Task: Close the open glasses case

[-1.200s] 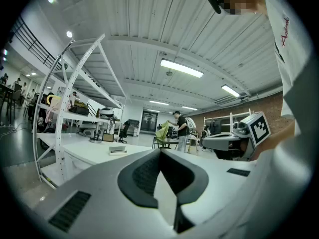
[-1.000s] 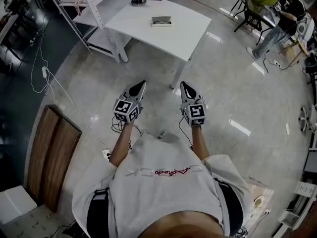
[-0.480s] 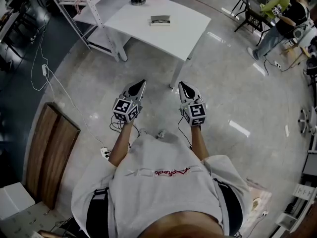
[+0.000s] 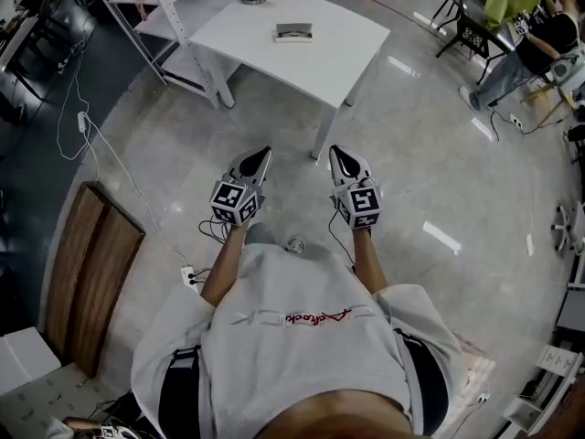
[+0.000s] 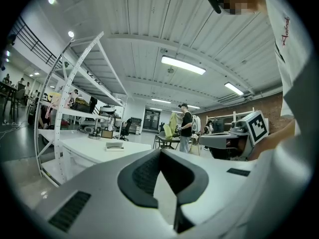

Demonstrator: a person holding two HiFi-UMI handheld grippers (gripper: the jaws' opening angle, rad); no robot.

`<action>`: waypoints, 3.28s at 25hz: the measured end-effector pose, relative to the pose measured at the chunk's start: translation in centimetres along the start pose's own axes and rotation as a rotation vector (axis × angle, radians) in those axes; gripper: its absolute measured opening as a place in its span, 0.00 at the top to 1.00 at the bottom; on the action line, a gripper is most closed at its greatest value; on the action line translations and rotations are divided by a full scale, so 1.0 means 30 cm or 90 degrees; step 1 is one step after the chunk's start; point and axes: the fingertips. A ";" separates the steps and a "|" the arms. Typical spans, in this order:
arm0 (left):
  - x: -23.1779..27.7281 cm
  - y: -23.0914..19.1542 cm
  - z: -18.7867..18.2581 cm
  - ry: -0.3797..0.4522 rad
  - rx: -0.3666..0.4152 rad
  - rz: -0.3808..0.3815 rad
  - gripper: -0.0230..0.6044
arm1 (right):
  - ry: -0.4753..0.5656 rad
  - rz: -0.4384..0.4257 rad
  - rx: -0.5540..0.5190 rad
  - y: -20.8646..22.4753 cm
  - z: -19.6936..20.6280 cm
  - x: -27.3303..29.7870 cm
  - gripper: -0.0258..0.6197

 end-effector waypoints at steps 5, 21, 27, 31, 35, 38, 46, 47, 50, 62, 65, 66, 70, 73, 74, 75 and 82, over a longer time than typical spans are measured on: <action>0.014 0.001 -0.004 0.000 -0.001 -0.007 0.92 | -0.001 -0.007 -0.005 0.010 0.003 0.014 0.92; 0.101 -0.067 -0.021 0.008 -0.010 -0.006 0.92 | 0.001 -0.007 -0.015 0.061 -0.010 0.106 0.92; 0.156 -0.138 -0.039 0.007 -0.013 -0.010 0.92 | -0.002 -0.010 -0.022 0.087 -0.031 0.190 0.92; 0.206 -0.195 -0.051 0.009 -0.020 -0.005 0.92 | -0.007 -0.012 -0.025 0.103 -0.041 0.259 0.92; 0.274 -0.261 -0.074 0.008 -0.023 0.002 0.92 | -0.012 -0.011 -0.027 0.137 -0.059 0.346 0.92; 0.329 -0.333 -0.091 0.009 -0.029 0.005 0.92 | -0.015 -0.011 -0.028 0.167 -0.078 0.431 0.92; 0.454 -0.518 -0.203 0.002 -0.028 0.010 0.92 | -0.023 -0.004 -0.027 0.249 -0.177 0.633 0.92; 0.472 -0.539 -0.228 0.001 -0.025 0.012 0.92 | -0.022 -0.002 -0.027 0.264 -0.196 0.659 0.92; 0.525 -0.605 -0.286 0.002 -0.019 0.021 0.92 | -0.023 0.004 -0.028 0.301 -0.245 0.736 0.92; 0.726 -0.870 -0.409 0.003 -0.023 0.044 0.92 | -0.031 0.025 -0.026 0.421 -0.369 1.028 0.92; 0.764 -0.923 -0.423 0.001 -0.024 0.050 0.92 | -0.033 0.030 -0.027 0.439 -0.387 1.091 0.92; 0.775 -0.938 -0.427 0.000 -0.025 0.053 0.92 | -0.034 0.032 -0.026 0.444 -0.392 1.110 0.92; 0.823 -0.997 -0.435 -0.005 -0.026 0.061 0.92 | -0.038 0.038 -0.023 0.461 -0.399 1.175 0.92; 0.852 -1.020 -0.429 -0.011 -0.027 0.069 0.92 | -0.044 0.045 -0.016 0.473 -0.385 1.199 0.92; 0.859 -1.026 -0.427 -0.013 -0.027 0.072 0.92 | -0.046 0.047 -0.014 0.475 -0.380 1.205 0.92; 0.865 -1.029 -0.427 -0.016 -0.027 0.076 0.92 | -0.048 0.048 -0.011 0.477 -0.374 1.209 0.92; 0.899 -1.023 -0.397 -0.031 -0.029 0.086 0.92 | -0.058 0.057 0.002 0.503 -0.344 1.214 0.92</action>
Point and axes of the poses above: the fingertips, and each gripper's own axes: x forward along the fingers, y to its right, z out of its underside, and after that the axes turned 15 degrees about -y, right-handed
